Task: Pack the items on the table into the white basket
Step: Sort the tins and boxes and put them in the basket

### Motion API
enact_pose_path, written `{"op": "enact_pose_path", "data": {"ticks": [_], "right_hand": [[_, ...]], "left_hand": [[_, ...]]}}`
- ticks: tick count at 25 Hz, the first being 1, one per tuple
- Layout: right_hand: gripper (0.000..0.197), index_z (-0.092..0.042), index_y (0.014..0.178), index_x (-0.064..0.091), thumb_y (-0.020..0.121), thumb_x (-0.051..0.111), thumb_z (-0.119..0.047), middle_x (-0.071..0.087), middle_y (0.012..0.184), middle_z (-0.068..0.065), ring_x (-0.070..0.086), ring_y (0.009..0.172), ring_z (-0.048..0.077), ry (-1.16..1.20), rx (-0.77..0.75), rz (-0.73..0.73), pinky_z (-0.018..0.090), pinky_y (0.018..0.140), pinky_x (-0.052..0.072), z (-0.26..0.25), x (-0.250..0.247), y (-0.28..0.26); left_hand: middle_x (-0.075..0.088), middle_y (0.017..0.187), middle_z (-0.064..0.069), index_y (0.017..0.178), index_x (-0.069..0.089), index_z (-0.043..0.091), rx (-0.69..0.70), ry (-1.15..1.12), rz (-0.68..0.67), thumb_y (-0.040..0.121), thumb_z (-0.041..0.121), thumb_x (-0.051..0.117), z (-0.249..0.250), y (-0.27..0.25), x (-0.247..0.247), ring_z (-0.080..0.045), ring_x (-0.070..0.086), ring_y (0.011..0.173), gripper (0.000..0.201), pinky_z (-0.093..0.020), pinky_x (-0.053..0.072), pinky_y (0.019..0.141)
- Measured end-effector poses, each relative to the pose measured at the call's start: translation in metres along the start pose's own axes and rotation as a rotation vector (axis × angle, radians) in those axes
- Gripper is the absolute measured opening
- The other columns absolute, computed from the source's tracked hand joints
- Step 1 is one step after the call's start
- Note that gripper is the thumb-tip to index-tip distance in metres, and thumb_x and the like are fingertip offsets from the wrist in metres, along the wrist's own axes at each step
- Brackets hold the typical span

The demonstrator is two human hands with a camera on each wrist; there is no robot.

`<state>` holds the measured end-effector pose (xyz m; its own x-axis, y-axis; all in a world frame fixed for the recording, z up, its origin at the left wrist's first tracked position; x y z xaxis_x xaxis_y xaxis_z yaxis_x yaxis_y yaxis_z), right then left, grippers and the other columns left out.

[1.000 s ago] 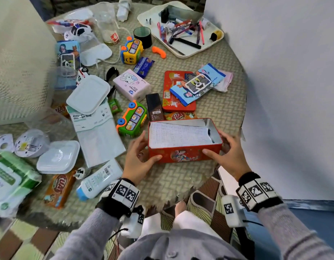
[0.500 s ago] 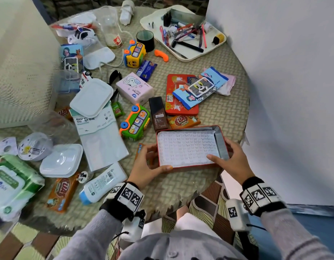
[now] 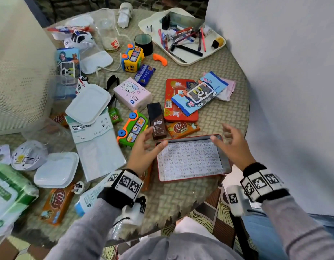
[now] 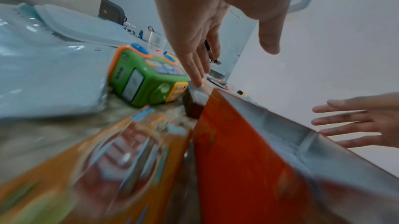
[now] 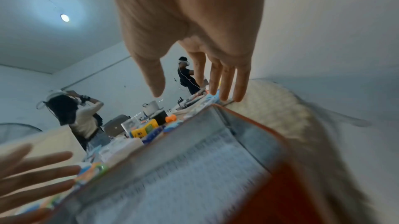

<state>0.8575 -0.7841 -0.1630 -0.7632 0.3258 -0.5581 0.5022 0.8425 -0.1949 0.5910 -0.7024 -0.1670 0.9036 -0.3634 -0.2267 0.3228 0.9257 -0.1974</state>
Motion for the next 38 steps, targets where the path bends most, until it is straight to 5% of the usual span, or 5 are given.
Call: {"op": "enact_pose_path", "data": {"ticks": [9, 18, 24, 28, 38], "right_hand": [[0.039, 0.000, 0.124, 0.054, 0.089, 0.062, -0.015, 0.060, 0.105, 0.007, 0.052, 0.070, 0.009, -0.205, 0.130, -0.357, 0.012, 0.048, 0.037, -0.060, 0.054, 0.110], [0.048, -0.004, 0.125, 0.047, 0.082, 0.069, -0.008, 0.055, 0.091, 0.000, 0.056, 0.097, 0.024, -0.260, 0.211, -0.387, 0.030, 0.072, 0.049, -0.040, 0.060, 0.153], [0.050, -0.013, 0.112, 0.046, 0.076, 0.079, -0.020, 0.056, 0.104, 0.008, 0.057, 0.098, 0.025, -0.246, 0.118, -0.296, 0.034, 0.079, 0.046, -0.043, 0.061, 0.156], [0.057, -0.009, 0.111, 0.045, 0.071, 0.083, -0.024, 0.058, 0.100, 0.009, 0.061, 0.101, 0.028, 0.058, 0.134, -0.205, 0.049, 0.087, 0.052, -0.050, 0.053, 0.147], [0.059, -0.011, 0.117, 0.058, 0.065, 0.083, -0.024, 0.069, 0.108, 0.009, 0.067, 0.096, 0.019, 0.326, 0.140, -0.381, 0.030, 0.077, 0.057, -0.064, 0.060, 0.066]], "left_hand": [[0.055, 0.132, -0.008, 0.132, 0.050, 0.007, -0.015, 0.370, -0.018, 0.082, 0.018, 0.073, 0.022, 0.124, 0.018, -0.020, 0.050, 0.123, 0.056, -0.019, 0.036, 0.096], [-0.007, 0.160, -0.006, 0.147, 0.031, 0.028, -0.226, 0.924, -0.262, 0.086, 0.056, 0.056, 0.006, 0.164, 0.038, -0.032, -0.006, 0.145, 0.071, -0.059, 0.004, 0.112], [0.021, 0.154, -0.010, 0.127, 0.052, 0.009, -0.161, 0.648, -0.133, 0.080, 0.042, 0.071, 0.020, 0.167, 0.030, -0.028, 0.019, 0.142, 0.060, -0.047, 0.021, 0.114], [0.063, 0.112, -0.013, 0.118, 0.049, 0.003, -0.260, -0.053, -0.053, 0.082, 0.011, 0.071, 0.030, 0.157, 0.020, -0.022, 0.062, 0.095, 0.042, -0.023, 0.056, 0.069], [0.067, 0.108, -0.011, 0.133, 0.044, -0.004, -0.277, -0.362, -0.009, 0.081, -0.001, 0.068, 0.033, 0.079, -0.016, -0.015, 0.067, 0.078, 0.057, -0.018, 0.054, 0.048]]}}
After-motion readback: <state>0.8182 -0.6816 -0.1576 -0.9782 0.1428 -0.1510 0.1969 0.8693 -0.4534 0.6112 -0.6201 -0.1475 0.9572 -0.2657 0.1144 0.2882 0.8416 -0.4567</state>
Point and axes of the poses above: each hand's wrist, its own y-axis towards the middle knuckle, its own x-axis out of the palm, z = x × y, the point moved 5 cm from there along y, towards the middle knuckle
